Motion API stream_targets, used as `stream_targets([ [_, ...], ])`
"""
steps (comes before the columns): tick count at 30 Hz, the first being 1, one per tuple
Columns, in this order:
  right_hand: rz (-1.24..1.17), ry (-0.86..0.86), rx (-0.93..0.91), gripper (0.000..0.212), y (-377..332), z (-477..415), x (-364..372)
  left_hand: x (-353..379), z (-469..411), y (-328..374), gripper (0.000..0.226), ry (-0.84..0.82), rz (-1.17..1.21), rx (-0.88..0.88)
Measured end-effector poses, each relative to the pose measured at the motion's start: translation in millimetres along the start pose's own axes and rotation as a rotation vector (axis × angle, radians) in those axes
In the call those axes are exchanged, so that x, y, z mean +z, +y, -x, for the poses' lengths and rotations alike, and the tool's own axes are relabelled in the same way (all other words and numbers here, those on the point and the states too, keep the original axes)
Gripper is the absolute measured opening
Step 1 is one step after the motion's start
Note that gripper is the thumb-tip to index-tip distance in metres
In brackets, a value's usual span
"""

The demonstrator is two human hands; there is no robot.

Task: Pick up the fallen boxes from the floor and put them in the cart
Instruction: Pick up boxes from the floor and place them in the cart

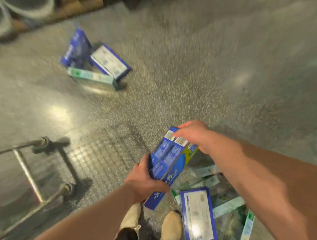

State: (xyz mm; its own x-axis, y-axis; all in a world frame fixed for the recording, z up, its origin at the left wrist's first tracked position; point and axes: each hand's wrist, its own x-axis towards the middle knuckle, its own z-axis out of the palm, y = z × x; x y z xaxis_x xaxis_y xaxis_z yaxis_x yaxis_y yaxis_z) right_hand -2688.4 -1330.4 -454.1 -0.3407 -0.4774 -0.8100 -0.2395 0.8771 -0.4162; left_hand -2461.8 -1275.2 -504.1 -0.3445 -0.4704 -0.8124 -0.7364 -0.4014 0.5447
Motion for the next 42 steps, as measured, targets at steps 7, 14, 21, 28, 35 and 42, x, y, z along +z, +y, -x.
stream_targets([
  [7,-0.133,-0.061,-0.125,0.005,-143,191,-84,-107,174,130,0.095,0.051,0.210,0.198],
  [14,-0.463,-0.349,-0.396,0.028,-211,361,-139,-170,354,208,0.087,0.135,0.350,0.375],
  [21,-0.580,-0.711,-0.500,0.103,-232,453,-142,-181,501,222,0.080,0.310,0.344,0.452],
  [28,0.142,-0.896,-0.704,0.109,-261,549,-87,-184,619,146,0.069,0.752,-0.001,0.350],
  [35,1.563,-0.251,-1.429,0.151,-276,651,51,-188,704,43,0.084,1.028,-0.471,-0.024],
  [42,1.689,-0.145,-1.816,0.149,-262,717,215,-217,780,-66,0.100,1.104,-0.528,-0.131],
])
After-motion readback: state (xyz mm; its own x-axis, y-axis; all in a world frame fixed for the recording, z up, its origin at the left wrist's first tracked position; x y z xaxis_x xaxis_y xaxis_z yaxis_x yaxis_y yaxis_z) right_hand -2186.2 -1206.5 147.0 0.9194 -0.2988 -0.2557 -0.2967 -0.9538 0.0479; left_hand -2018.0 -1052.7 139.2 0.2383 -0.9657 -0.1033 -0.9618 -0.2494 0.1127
